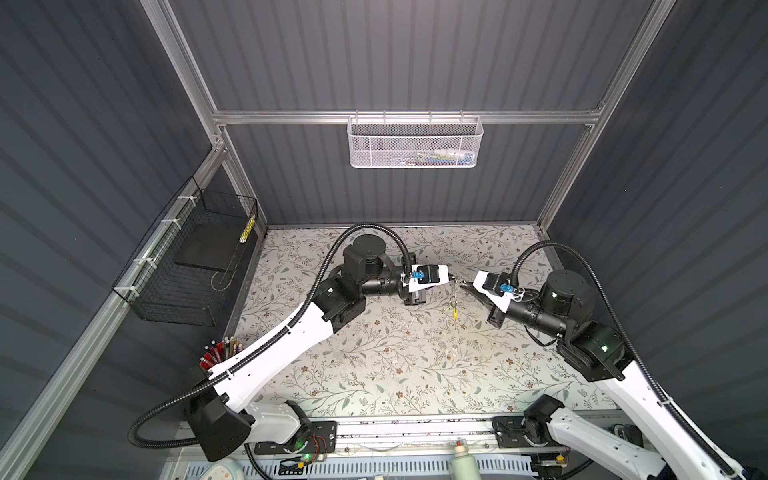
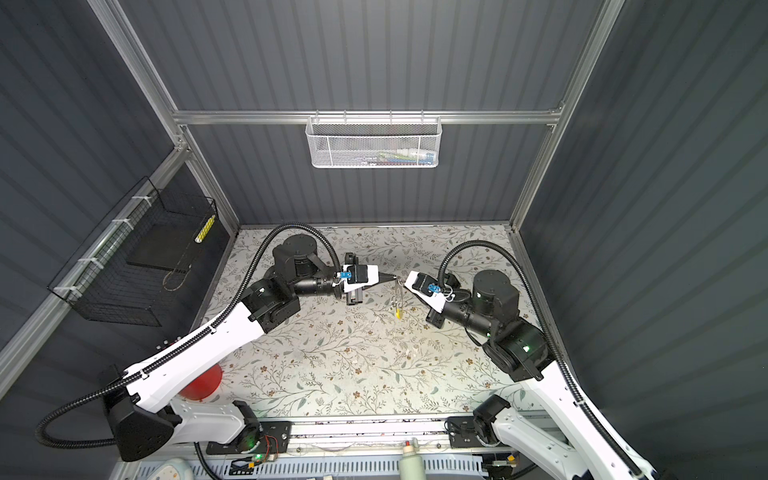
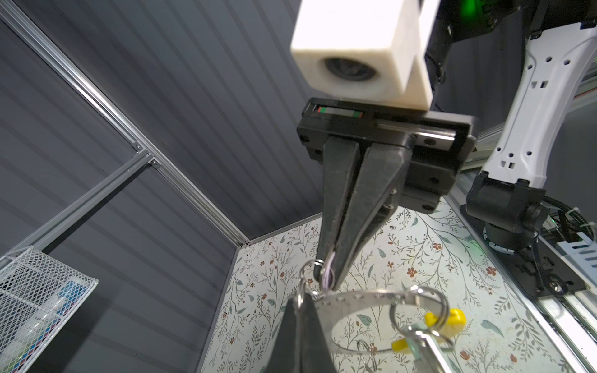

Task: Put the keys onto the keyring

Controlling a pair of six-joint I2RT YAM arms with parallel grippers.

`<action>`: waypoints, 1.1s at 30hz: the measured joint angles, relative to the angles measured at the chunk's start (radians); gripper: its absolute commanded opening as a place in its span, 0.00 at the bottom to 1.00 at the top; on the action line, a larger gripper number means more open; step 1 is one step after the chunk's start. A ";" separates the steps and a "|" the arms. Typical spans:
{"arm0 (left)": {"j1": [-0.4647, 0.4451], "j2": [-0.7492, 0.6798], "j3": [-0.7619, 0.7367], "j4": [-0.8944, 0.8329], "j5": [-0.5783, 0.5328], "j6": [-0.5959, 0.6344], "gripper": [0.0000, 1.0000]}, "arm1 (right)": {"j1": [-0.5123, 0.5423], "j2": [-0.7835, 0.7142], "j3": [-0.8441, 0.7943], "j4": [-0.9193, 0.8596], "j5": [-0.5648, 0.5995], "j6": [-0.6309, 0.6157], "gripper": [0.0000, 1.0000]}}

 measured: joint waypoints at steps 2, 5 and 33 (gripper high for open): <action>0.001 0.000 0.000 -0.001 0.000 0.000 0.00 | 0.000 -0.003 -0.005 0.003 0.006 0.010 0.18; 0.013 0.000 0.000 0.000 -0.003 0.000 0.00 | 0.000 -0.021 -0.021 -0.002 0.031 0.016 0.22; 0.019 0.000 0.000 -0.083 0.157 0.139 0.00 | -0.108 0.095 0.160 -0.174 -0.278 0.039 0.27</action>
